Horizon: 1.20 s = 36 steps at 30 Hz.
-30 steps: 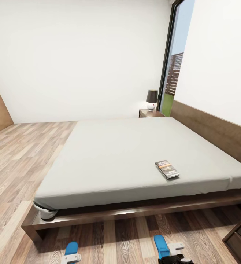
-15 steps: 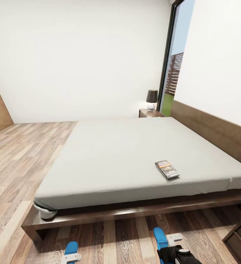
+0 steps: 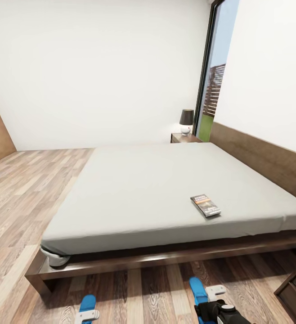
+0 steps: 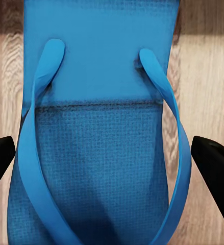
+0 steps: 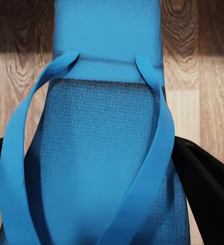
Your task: In the bedroom, move the book from the bed onto either nightstand, and place the two sandals side by side next to the bed.
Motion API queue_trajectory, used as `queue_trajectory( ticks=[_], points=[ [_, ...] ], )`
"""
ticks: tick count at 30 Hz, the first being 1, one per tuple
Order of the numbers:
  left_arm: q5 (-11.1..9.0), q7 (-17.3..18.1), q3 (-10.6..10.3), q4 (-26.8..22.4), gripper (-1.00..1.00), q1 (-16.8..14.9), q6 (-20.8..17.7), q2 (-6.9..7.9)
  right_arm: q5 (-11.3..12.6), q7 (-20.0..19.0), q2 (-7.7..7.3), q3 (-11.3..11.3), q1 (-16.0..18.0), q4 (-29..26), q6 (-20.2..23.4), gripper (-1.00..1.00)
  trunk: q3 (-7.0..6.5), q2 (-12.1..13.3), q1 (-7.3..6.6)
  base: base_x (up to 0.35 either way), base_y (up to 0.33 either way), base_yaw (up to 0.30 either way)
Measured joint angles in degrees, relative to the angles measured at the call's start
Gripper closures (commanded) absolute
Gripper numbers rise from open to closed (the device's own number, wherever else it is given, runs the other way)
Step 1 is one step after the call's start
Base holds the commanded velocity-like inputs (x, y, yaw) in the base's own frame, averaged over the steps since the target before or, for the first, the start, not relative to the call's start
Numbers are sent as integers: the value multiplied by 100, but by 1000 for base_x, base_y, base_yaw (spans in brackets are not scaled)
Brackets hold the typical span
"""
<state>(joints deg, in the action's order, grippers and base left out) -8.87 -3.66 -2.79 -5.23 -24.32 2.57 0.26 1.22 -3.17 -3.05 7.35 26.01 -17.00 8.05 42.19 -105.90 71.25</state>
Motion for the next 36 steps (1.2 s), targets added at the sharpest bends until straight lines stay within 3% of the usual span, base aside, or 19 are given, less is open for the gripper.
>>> queue_trajectory(
  ticks=[36],
  points=[
    [-1,-9,3,-1,100,8,68,-2,-3,42,50,52,-8,-121,-37,100,15,0,0,0,0,13]
  ],
)
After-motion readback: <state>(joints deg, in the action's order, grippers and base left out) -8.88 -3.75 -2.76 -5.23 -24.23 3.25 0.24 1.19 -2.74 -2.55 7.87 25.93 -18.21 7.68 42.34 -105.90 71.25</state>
